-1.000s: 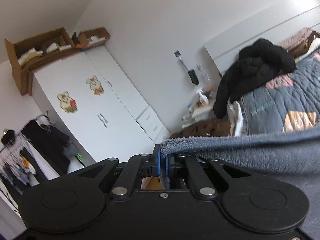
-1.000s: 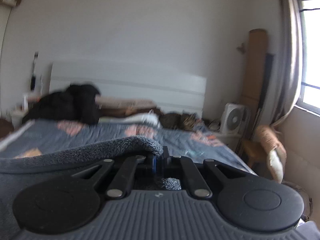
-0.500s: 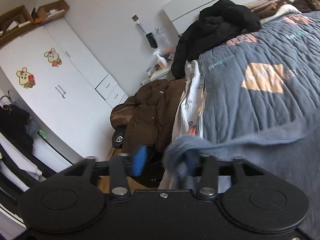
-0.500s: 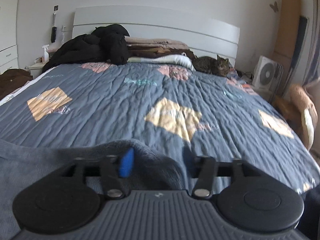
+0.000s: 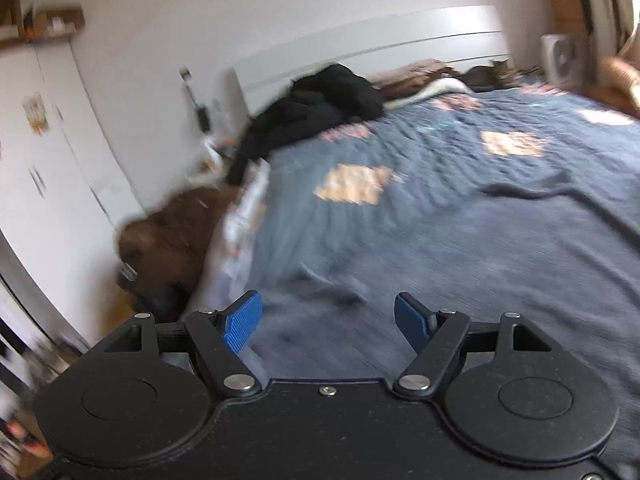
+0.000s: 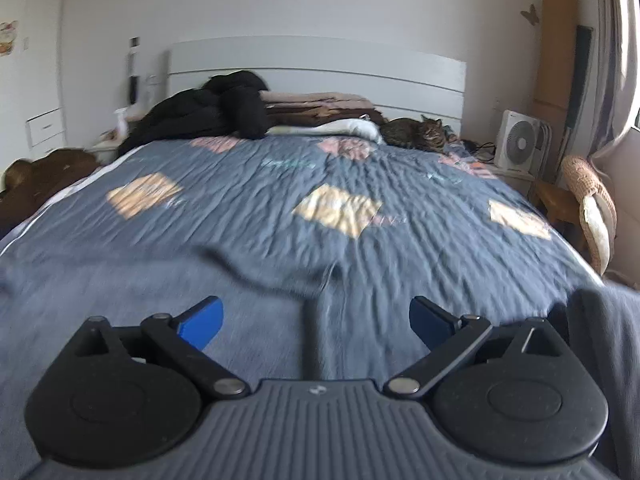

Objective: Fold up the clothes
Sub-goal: 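Open both grippers to lay the blanket flat across the bed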

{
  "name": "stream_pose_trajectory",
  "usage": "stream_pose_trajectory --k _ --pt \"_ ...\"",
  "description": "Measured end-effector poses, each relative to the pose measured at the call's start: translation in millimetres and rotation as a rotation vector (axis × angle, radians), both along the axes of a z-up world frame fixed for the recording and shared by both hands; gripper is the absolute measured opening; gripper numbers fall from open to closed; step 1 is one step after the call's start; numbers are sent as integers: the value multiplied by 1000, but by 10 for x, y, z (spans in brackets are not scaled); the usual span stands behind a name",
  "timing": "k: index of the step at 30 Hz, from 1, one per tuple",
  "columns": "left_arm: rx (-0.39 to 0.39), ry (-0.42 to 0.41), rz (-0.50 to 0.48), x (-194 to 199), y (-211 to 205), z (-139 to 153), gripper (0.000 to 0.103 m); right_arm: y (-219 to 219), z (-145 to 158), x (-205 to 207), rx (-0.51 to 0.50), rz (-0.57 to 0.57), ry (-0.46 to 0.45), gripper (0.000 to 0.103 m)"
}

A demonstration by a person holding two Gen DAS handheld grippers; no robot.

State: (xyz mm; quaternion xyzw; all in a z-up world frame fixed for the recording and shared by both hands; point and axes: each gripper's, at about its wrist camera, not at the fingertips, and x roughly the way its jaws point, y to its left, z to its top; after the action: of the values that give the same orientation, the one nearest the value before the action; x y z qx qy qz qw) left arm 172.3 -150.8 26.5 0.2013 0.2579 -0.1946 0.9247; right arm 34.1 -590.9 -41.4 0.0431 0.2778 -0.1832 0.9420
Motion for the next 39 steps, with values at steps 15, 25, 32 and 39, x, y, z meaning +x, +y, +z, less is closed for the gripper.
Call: stream_pose_trajectory --k 15,25,32,39 --pt "-190 260 -39 -1092 -519 -955 74 1182 -572 -1053 232 67 4 99" --pt "-347 365 51 -1481 -898 -1547 76 1145 -901 -1307 197 43 28 99" --pt "-290 345 75 -1645 -915 -1705 78 1200 -947 -1483 163 76 46 99" --pt "-259 247 62 -1763 -982 -1646 84 1200 -902 -1679 118 78 34 99"
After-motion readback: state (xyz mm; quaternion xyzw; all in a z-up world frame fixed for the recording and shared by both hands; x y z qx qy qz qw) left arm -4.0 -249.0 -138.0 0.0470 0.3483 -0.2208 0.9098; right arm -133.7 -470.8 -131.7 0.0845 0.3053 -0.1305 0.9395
